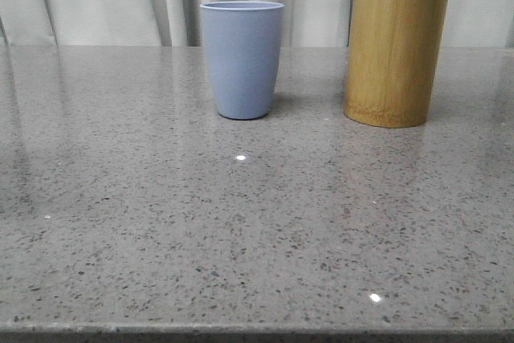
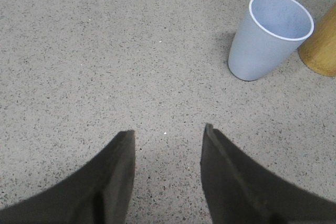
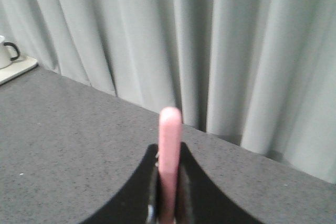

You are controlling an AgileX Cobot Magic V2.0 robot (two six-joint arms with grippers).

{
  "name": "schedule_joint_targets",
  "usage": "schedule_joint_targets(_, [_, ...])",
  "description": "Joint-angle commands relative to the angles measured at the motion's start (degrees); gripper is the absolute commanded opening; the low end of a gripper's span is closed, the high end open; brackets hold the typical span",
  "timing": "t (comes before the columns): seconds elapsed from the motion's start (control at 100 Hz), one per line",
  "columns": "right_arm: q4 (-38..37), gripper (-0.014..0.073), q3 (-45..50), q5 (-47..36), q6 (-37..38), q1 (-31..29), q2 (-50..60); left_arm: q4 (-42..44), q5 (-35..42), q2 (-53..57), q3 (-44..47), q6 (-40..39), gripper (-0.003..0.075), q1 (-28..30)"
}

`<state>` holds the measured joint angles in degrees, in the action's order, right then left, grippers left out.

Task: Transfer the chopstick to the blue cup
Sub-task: 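Lift the pink chopstick out of the bamboo holder with the right gripper, then lower the chopstick into the blue cup and open the right gripper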

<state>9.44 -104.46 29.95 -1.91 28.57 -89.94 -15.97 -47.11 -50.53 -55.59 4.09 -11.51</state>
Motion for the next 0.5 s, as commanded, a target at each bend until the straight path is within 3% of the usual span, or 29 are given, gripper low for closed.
schedule_joint_targets(0.0, [1.98,-0.0067,-2.03,-7.07,-0.70,1.62,0.09,-1.05,3.90,0.58,-1.52,-0.66,0.0291,0.05])
schedule_joint_targets(0.49, [3.39,-0.0067,-1.39,-8.56,0.22,2.37,-9.23,-1.05,3.90,0.58,-1.52,-0.66,0.0291,0.05])
